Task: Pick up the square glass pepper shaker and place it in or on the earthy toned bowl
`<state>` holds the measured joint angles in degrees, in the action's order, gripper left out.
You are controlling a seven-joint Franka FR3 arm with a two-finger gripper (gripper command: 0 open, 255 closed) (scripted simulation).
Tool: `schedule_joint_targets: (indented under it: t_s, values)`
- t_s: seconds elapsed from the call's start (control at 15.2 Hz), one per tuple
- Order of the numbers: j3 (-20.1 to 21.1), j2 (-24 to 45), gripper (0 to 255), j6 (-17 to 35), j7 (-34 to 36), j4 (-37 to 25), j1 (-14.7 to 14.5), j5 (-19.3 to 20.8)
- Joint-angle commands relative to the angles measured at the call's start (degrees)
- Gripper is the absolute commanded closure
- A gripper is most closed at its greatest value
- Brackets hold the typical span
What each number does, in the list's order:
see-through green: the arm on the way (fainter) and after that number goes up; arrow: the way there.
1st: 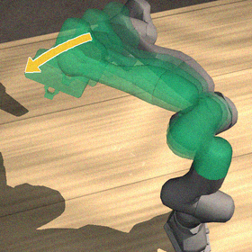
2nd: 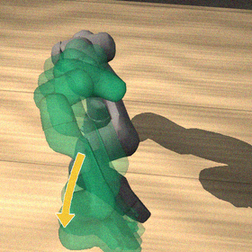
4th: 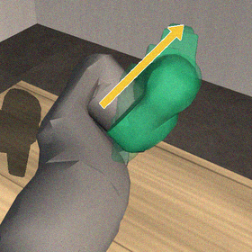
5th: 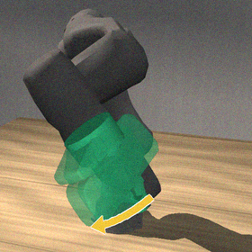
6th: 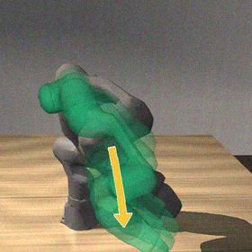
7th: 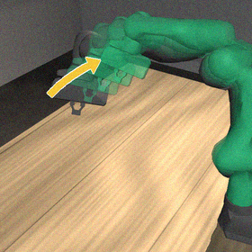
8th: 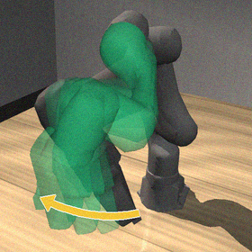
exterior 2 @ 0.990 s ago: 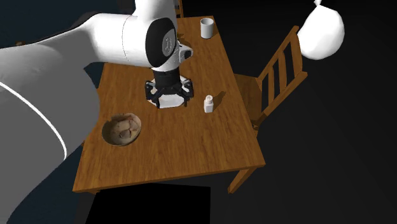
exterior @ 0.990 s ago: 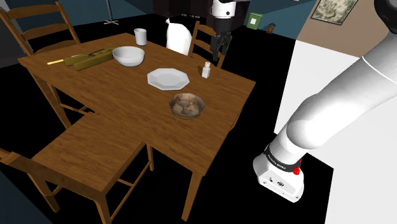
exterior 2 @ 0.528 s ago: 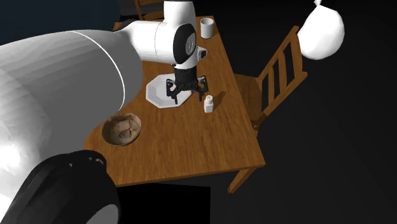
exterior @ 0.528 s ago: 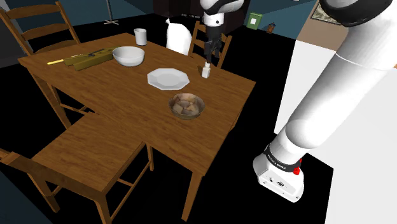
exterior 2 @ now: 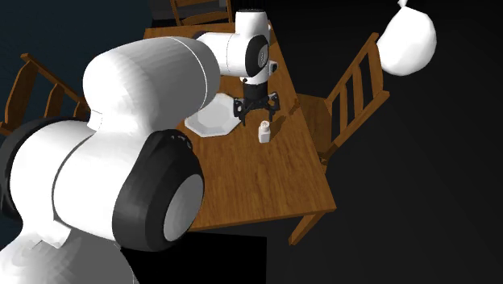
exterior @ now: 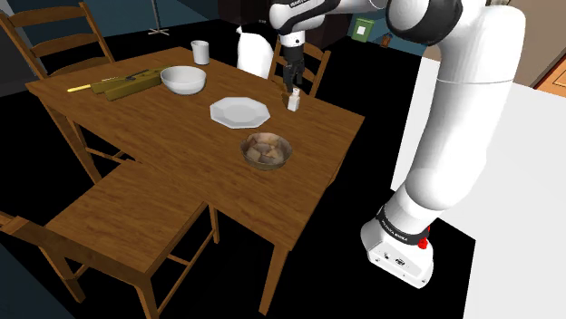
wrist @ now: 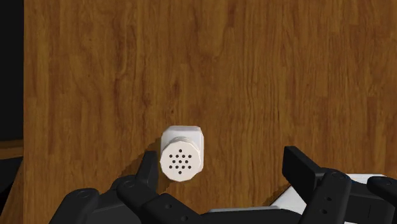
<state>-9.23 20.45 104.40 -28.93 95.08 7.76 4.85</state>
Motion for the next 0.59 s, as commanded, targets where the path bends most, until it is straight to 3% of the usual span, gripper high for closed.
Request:
schedule_joint_targets:
  t_s: [0.0, 0.13, 0.53]
  values:
    - [0.0, 4.7, 0, -0.1, -1.2, -4.5, 0.6, 0.0]
    - [0.0, 8.9, 0, -0.8, -2.3, -9.1, 1.2, -0.1]
    - [-0.1, 9.3, 0, 3.7, -2.2, -5.1, 1.4, 0.0]
